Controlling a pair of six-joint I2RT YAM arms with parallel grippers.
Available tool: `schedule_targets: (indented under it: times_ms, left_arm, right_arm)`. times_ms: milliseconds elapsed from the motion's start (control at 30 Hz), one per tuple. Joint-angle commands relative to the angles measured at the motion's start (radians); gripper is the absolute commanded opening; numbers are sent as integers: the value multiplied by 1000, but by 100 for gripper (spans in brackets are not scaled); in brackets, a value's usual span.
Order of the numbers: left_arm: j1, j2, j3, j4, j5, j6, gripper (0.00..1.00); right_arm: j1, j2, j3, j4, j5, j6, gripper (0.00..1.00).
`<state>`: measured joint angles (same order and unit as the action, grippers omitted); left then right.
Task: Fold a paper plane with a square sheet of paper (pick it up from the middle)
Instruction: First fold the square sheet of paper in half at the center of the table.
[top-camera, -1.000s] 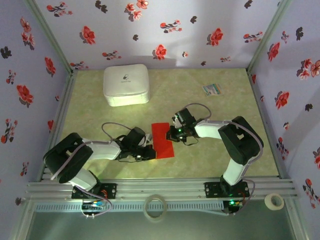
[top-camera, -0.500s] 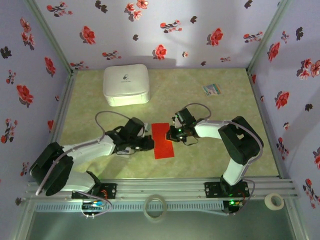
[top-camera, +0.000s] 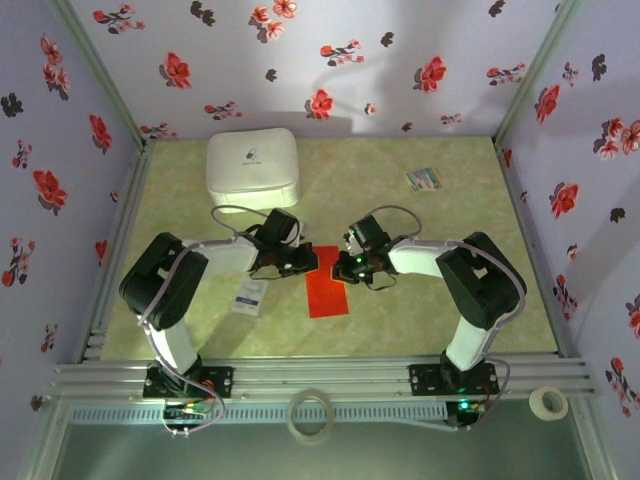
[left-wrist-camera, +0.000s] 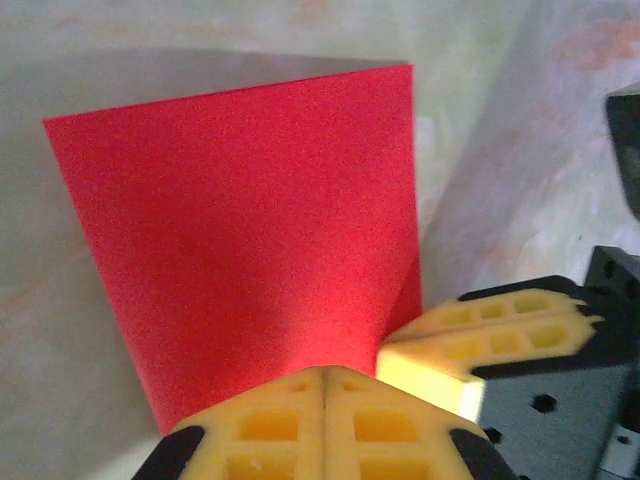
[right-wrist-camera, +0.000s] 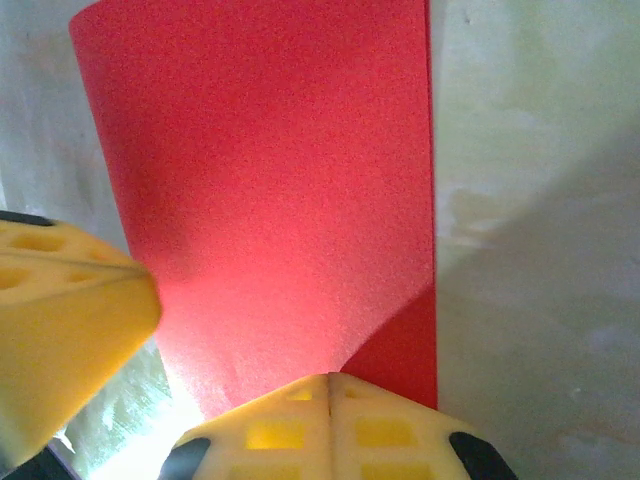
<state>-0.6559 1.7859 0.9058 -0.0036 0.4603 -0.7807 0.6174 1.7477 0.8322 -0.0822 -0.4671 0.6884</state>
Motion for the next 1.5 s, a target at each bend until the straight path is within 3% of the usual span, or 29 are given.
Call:
schedule_targets:
  times_ms: [0, 400, 600, 900, 1200, 1467]
  left_arm:
    - [13, 28, -38, 65, 39, 4, 3]
    - [31, 27, -103, 67, 34, 28, 4]
    - [54, -8, -30, 98, 146, 32, 5]
    - [99, 104, 75, 77, 179, 55, 5]
    - [137, 161, 74, 101, 173, 54, 5]
    - [174, 179, 74, 83, 93, 23, 3]
  right_arm:
    - [1, 49, -35, -128, 110, -3, 0]
    - [2, 45, -50, -108, 114, 8, 0]
    - [2, 46, -51, -107, 113, 9, 0]
    - [2, 43, -57, -96, 110, 14, 0]
    - [4, 36, -62, -94, 110, 17, 0]
    - [4, 31, -67, -96, 111, 20, 0]
